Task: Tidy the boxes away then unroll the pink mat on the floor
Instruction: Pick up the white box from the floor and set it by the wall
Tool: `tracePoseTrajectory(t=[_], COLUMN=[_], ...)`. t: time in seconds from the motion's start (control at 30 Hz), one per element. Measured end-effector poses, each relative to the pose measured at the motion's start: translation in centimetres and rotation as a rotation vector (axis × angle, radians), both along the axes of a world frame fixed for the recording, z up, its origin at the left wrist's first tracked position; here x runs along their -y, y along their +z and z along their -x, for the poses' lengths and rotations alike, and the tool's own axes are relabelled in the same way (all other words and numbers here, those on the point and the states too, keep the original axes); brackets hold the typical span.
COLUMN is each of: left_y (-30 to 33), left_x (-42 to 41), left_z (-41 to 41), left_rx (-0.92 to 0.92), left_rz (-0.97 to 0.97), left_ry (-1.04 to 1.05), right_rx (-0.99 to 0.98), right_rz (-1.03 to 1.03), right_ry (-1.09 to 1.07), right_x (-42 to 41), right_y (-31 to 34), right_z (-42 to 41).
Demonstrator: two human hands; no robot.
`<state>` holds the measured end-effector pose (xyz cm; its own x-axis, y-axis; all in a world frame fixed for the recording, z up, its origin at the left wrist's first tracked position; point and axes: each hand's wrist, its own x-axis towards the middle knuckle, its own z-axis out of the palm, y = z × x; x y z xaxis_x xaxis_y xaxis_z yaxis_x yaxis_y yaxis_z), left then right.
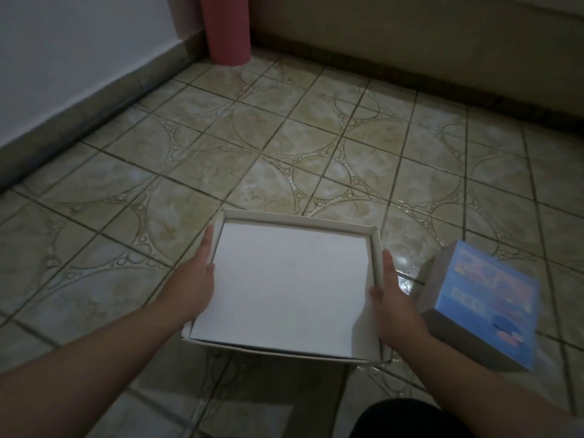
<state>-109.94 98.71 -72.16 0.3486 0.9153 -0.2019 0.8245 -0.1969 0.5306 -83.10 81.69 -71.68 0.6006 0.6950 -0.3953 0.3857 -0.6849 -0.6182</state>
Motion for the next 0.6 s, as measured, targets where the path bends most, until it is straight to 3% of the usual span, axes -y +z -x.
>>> tracePoseTrajectory(t=[0.13,0.6], left_y=[-0.1,-0.3], left_x=[-0.8,-5.2], left_z=[0.0,1.0], left_rx=[-0.07,-0.057], left_rz=[-0.024,0.024], left_ry=[0.03,0.082], right_rx=[0.013,0.177], right_rz=[-0.021,-0.048], right_ry=[-0.011,0.073], right_x=[-0.8,-5.8], right_y=[-0.3,-1.7], right_z=[-0.3,-0.4])
